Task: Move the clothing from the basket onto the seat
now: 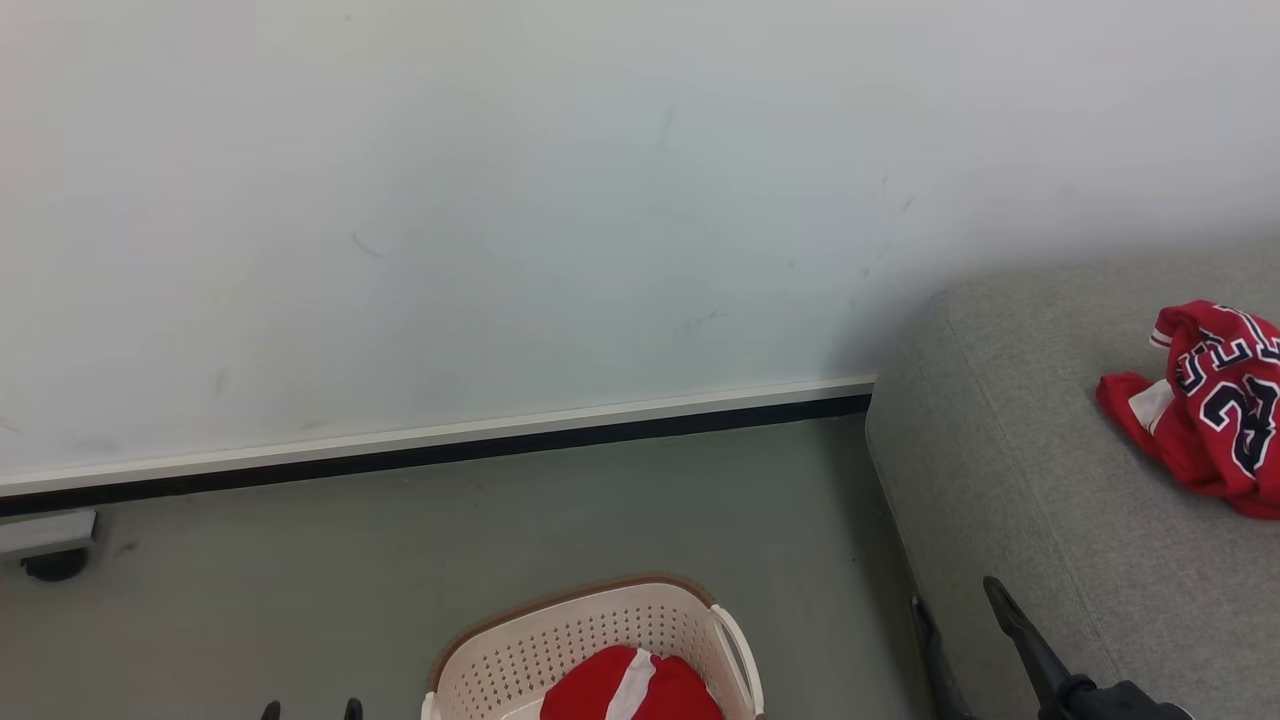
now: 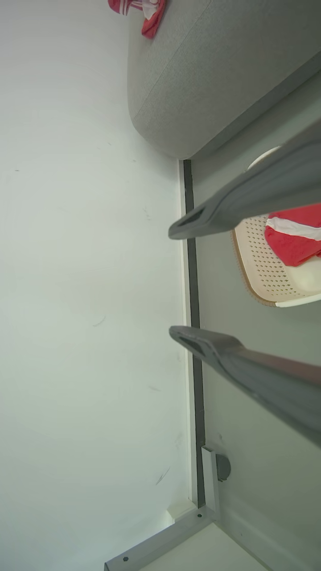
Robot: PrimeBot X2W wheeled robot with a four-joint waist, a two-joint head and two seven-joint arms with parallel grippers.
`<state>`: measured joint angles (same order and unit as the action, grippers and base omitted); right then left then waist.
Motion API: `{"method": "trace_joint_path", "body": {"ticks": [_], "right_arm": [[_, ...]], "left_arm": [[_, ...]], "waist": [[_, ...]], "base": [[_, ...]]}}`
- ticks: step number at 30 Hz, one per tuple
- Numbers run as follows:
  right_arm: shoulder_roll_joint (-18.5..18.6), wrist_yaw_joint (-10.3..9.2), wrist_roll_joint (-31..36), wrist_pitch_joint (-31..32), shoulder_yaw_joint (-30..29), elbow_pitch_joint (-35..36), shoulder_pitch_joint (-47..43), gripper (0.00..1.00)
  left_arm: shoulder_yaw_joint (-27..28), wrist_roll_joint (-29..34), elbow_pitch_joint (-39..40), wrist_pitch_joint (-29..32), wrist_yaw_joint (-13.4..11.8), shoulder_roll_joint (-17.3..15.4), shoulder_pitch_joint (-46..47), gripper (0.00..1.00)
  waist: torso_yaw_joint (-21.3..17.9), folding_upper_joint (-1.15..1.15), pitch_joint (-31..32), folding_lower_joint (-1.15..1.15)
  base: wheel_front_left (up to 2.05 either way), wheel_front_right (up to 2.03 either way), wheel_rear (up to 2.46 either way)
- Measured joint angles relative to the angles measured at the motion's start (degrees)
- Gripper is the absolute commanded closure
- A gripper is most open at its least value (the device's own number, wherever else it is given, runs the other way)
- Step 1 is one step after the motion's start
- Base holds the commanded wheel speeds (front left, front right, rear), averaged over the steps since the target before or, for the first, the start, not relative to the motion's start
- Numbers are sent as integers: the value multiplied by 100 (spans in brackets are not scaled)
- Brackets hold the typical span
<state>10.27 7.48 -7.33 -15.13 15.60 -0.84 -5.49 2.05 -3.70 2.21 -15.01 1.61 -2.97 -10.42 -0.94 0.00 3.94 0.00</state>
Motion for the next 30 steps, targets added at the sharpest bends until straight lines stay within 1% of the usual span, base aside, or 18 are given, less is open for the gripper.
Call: {"method": "trace_joint_path", "body": {"ticks": [6,18,24,30], "right_arm": [[-3,0,-10,0,43,-25,1,0],[-31,0,-23,0,42,-22,16,0],[-49,0,-22,0,2,15,49,0],[-130,0,-22,0,-37,147,265,0]], "left_arm": [[-9,-115,55,0,-26,2,21,0],[-18,-132,59,0,-11,3,87,0],[-79,-131,-27,0,187,3,270,0],[-233,-122,-318,0,352,2,634,0]], "waist": [[-6,0,-20,0],[-7,0,-122,0],[-10,0,-270,0],[-48,0,-524,0]], "base": [[0,0,0],[0,0,0],[0,0,0],[0,0,0]]}}
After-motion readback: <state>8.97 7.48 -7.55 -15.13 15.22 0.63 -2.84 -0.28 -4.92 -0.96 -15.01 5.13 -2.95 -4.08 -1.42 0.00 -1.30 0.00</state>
